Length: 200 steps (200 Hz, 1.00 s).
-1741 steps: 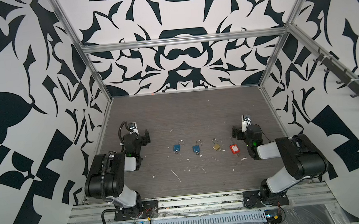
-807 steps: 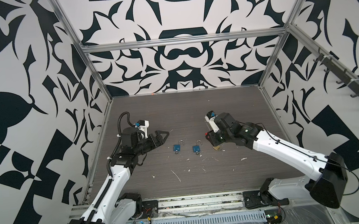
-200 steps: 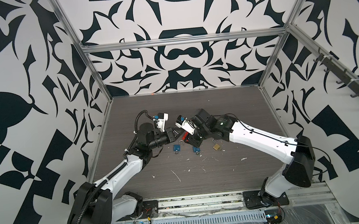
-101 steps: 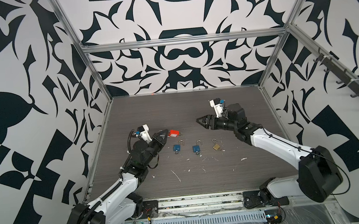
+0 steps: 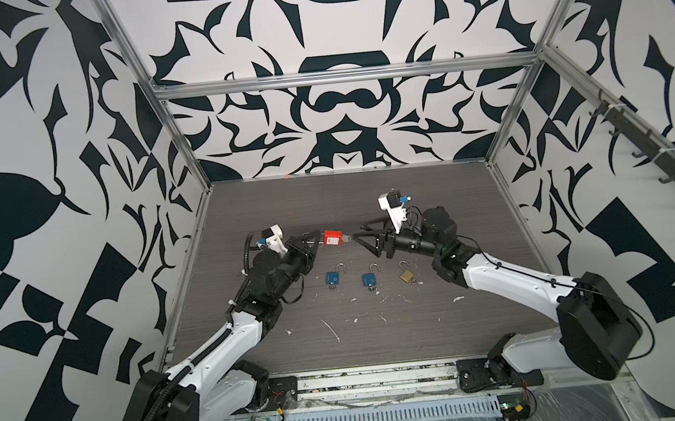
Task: Lock with the key
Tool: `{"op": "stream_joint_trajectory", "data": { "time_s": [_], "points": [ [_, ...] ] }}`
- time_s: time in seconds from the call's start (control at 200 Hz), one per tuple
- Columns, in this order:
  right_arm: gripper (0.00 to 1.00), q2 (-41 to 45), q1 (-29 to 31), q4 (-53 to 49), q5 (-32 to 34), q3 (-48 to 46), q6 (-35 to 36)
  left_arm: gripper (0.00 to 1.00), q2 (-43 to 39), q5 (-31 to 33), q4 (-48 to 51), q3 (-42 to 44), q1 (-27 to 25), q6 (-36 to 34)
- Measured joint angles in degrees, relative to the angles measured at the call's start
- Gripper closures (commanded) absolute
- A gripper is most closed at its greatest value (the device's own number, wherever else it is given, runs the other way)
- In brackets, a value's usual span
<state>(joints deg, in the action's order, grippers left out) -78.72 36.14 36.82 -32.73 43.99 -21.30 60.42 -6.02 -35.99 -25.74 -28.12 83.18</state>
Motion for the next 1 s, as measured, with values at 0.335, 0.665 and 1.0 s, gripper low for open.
{"op": "stream_joint_trajectory", "data": {
  "time_s": [0.335,0.665,1.0],
  "points": [
    [0.34,-8.35,4.81,18.99,3.43,-3.23,14.62,1.00,1.29,-2.32,-0.37,-1.57,-0.83,2.49],
    [0.34,-8.55,4.70,18.47,5.29,-2.67,20.57,1.00,1.70,-6.45,-1.57,-2.32,-1.27,3.08],
    [0.38,-6.99,4.09,11.43,4.55,-1.70,22.53,1.00,2.99,-8.94,-3.74,-3.41,-1.49,3.45]
  ]
}}
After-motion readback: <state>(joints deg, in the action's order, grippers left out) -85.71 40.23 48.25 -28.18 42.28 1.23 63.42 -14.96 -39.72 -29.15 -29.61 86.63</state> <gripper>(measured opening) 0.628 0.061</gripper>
